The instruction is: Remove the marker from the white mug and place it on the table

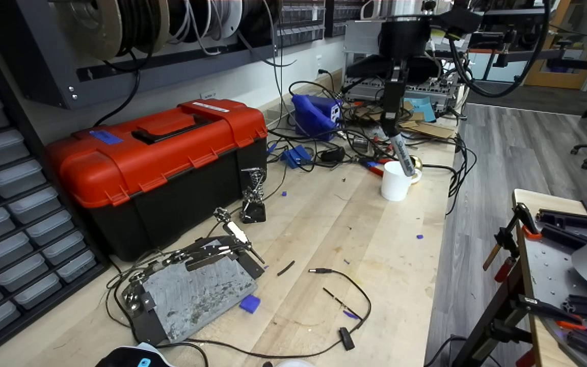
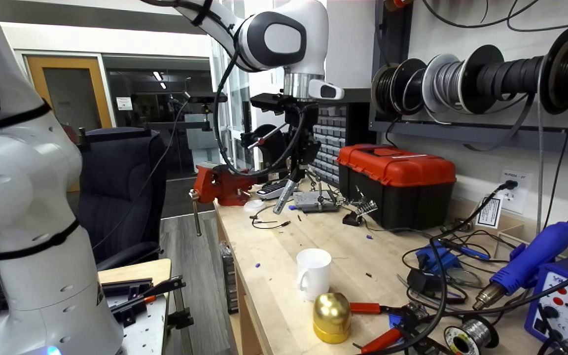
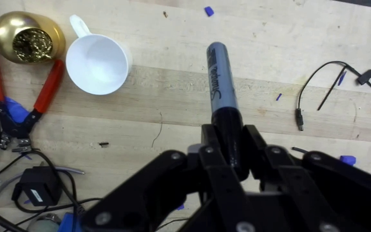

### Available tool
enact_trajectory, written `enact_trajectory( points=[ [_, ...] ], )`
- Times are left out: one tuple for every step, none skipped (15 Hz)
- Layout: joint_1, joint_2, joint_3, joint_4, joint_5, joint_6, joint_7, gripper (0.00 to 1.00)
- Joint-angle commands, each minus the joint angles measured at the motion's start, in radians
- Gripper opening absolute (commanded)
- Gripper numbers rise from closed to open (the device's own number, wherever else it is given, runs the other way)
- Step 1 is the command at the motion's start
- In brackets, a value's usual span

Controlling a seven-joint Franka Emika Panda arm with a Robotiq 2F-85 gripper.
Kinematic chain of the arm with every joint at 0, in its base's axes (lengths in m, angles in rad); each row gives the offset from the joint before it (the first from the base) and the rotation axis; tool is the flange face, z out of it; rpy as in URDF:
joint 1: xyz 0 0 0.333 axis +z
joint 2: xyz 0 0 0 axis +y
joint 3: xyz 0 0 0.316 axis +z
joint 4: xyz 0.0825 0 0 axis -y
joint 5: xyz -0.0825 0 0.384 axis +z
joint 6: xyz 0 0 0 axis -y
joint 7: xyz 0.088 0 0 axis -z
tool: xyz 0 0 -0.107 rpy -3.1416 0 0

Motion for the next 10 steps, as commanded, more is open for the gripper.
enact_trajectory(
  points=[
    [0.015,0.087,0.0,0.083,0.041,-0.048,-0.03,0.04],
    [0.017,0.113,0.002,0.103,0.047,-0.057,-0.034,0.04],
    [0.018,0.141,0.006,0.126,0.049,-0.064,-0.033,0.04],
    [0.018,0.166,0.01,0.146,0.05,-0.071,-0.034,0.04],
    [0.018,0.196,0.016,0.172,0.051,-0.084,-0.036,0.04],
    [0.019,0.222,0.021,0.195,0.047,-0.094,-0.036,0.04],
    [0.018,0.249,0.027,0.221,0.042,-0.103,-0.033,0.04],
    [0.018,0.273,0.032,0.244,0.04,-0.113,-0.029,0.04],
    [0.017,0.299,0.036,0.268,0.039,-0.127,-0.027,0.04],
    [0.017,0.323,0.04,0.291,0.038,-0.139,-0.024,0.04]
  ],
)
